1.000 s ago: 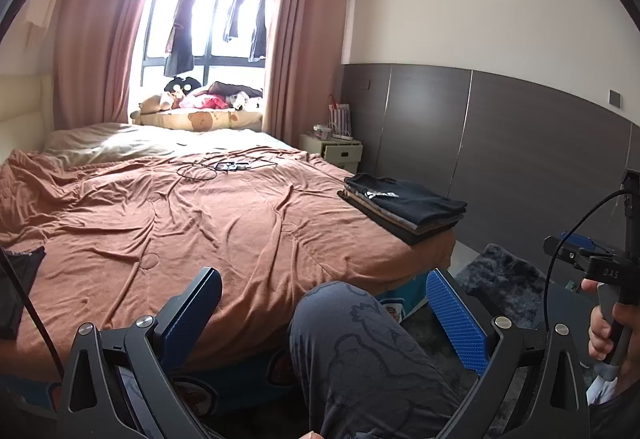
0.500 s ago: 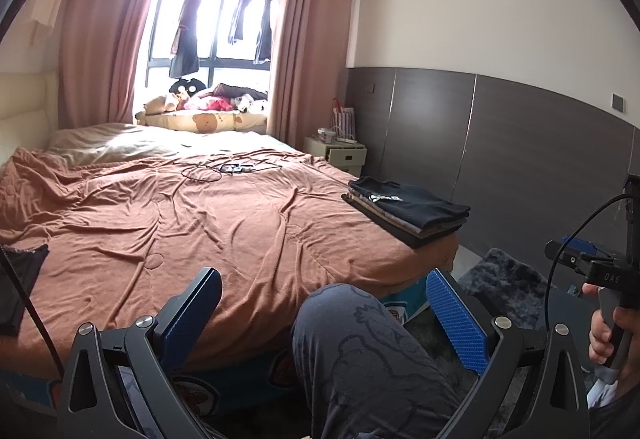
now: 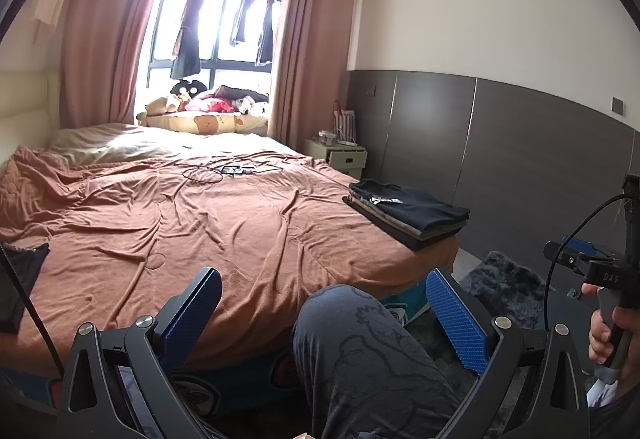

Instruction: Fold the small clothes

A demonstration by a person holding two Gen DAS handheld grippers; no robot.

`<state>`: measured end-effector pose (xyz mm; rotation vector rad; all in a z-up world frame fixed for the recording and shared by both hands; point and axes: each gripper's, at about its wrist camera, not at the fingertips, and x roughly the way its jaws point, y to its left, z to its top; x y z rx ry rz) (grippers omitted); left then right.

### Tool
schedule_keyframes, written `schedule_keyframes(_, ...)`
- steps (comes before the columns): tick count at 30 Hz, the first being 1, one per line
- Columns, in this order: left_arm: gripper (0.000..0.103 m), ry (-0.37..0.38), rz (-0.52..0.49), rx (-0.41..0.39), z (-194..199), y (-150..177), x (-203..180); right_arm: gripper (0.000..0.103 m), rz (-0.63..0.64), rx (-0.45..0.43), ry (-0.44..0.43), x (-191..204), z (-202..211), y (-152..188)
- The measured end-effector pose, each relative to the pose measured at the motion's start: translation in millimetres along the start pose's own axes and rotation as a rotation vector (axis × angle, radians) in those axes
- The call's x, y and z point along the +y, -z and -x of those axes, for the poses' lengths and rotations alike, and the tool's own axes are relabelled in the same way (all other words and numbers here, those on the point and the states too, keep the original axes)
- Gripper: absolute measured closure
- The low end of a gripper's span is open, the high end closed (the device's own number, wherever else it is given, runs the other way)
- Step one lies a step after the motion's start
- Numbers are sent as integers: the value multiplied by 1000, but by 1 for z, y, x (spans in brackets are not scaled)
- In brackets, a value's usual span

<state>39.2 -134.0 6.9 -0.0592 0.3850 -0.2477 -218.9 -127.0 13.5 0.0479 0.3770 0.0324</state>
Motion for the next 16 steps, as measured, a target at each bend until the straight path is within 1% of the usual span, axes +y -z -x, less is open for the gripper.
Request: schedule_keyframes(16, 0, -16, -14, -26, 6, -1, -8, 0, 5, 0, -1, -6, 1, 1)
